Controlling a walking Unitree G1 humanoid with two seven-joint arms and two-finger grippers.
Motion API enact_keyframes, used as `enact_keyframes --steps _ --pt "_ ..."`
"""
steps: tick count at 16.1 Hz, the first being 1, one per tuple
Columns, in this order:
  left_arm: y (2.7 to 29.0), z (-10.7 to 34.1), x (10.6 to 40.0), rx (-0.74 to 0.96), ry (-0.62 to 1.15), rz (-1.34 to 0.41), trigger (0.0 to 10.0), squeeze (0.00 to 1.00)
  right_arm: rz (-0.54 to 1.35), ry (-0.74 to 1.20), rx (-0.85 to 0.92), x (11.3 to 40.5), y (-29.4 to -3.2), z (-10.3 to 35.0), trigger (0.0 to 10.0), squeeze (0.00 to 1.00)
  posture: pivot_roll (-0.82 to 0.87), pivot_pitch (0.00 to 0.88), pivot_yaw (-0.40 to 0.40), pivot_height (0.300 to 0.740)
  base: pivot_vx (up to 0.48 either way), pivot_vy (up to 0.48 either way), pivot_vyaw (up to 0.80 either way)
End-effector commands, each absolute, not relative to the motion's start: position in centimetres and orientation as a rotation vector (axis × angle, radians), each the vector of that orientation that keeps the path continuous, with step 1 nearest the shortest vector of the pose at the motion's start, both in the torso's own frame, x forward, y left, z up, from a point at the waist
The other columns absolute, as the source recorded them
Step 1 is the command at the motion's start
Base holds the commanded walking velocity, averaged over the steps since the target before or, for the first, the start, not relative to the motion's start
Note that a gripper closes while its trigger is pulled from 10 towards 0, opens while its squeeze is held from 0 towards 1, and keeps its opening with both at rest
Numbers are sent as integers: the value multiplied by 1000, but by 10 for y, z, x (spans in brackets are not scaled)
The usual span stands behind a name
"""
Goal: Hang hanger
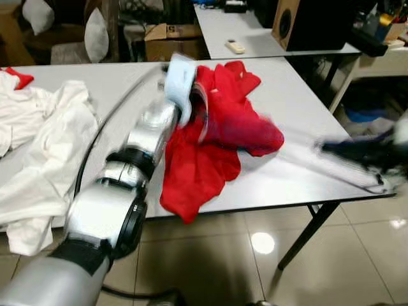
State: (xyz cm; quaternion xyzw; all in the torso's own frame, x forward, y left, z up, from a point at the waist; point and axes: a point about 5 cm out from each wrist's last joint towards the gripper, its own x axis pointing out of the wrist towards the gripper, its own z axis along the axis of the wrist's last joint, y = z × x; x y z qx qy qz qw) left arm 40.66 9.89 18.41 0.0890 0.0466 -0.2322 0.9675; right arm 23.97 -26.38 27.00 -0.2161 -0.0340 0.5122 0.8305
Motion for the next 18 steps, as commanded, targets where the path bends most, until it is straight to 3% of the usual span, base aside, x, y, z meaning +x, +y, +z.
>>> enact_keyframes --steps 1,3,4,5,9,11,14,15,18 --pt "100 180 404 212 108 -520 10000 0 1077 -120 -411 235 -265 280 10000 0 -130 0 66 740 0 0 0" --pt "96 157 388 197 142 -739 10000 0 950 -183 -326 232 -271 283 10000 0 -130 0 74 740 0 0 0" --pt "94 154 381 175 139 -836 10000 745 892 -191 -314 235 -270 279 10000 0 -125 0 72 740 0 0 0" --pt "92 150 370 186 127 -951 10000 1000 826 -175 -294 238 -266 273 10000 0 -117 0 74 740 0 0 0" --pt "114 162 312 486 87 -1267 10000 1000 499 -91 -290 261 -250 240 10000 0 -88 0 69 740 0 0 0" --pt "121 174 297 462 111 -1323 10000 1000 433 -97 -272 264 -249 240 10000 0 -88 0 68 740 0 0 0" --pt "148 175 279 641 249 -1351 10000 1000 387 -92 -219 265 -238 237 10000 0 -88 0 62 740 0 0 0" --pt "161 191 274 563 221 -1283 10000 1000 345 -139 -218 265 -227 239 10000 0 -82 0 54 740 0 0 0" --pt "165 218 264 380 129 -1223 10000 1000 363 -113 -141 266 -211 233 10000 0 -59 0 29 740 0 0 0"
